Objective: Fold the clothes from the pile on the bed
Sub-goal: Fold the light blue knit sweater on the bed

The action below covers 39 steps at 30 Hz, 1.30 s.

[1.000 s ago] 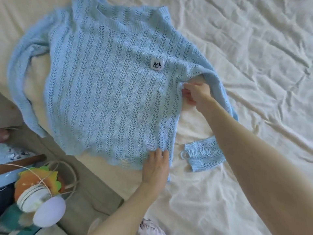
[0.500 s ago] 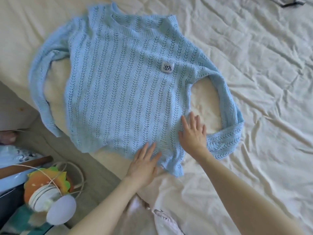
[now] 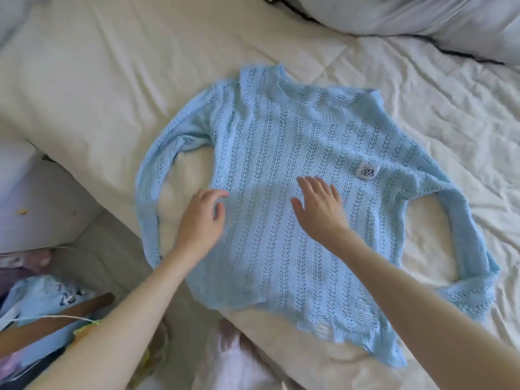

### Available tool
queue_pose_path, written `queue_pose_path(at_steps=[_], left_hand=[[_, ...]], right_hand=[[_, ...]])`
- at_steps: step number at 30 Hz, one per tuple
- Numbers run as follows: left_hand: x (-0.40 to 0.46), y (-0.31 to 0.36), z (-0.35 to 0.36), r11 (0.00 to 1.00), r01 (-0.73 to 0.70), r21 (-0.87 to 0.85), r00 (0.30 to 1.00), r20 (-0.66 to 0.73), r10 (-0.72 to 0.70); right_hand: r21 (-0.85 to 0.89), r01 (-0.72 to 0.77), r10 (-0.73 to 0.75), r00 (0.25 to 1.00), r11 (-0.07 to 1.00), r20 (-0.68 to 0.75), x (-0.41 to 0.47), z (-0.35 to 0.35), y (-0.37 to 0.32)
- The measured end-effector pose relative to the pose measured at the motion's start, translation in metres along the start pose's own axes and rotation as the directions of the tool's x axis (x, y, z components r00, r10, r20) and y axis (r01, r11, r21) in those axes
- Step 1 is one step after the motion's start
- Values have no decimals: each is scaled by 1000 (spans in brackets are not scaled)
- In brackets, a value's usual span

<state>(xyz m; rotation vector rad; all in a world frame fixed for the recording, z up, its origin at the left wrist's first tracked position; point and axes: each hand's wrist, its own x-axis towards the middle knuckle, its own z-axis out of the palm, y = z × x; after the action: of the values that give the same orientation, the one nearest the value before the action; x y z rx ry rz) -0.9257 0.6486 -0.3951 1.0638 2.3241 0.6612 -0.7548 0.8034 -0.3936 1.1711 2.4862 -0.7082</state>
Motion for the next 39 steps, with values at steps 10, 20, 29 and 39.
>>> queue_pose_path(at_steps=[10,20,29,39], left_hand=[[188,-97,-68,943,308,-124,951,78,-300],[246,-135,-136,934,209,-291,943,-193,-271],[238,-149,-124,951,307,30,934,-202,-295],[264,-43,-35,829,-353,434,935,125,333]], right_hand=[[87,126,-109,977,988,-185,172,-21,-123],[-60,153,-150,987,986,60,199,12,-158],[-87,-20,-6,957,996,-289,258,-22,-122],[83,7,28,908,997,-417,252,-43,-49]])
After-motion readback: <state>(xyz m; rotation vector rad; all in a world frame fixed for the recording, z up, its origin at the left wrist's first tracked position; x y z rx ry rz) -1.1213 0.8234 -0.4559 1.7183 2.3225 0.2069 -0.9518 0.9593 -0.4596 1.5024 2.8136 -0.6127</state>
